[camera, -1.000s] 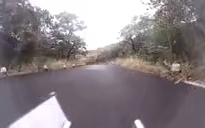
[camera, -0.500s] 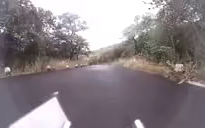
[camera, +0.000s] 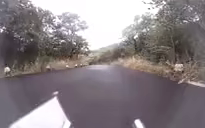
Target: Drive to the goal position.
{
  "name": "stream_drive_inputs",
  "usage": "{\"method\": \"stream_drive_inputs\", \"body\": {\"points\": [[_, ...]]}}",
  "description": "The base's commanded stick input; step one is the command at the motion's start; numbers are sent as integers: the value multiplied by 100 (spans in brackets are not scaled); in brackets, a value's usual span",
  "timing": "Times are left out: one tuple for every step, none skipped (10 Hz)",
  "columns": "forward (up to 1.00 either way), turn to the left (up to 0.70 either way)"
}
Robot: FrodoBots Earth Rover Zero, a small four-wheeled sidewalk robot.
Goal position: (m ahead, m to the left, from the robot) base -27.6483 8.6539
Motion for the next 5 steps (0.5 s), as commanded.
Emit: {"method": "stream_drive_inputs", "body": {"points": [[0, 100], [0, 100], [0, 100], [0, 100], [0, 100]]}}
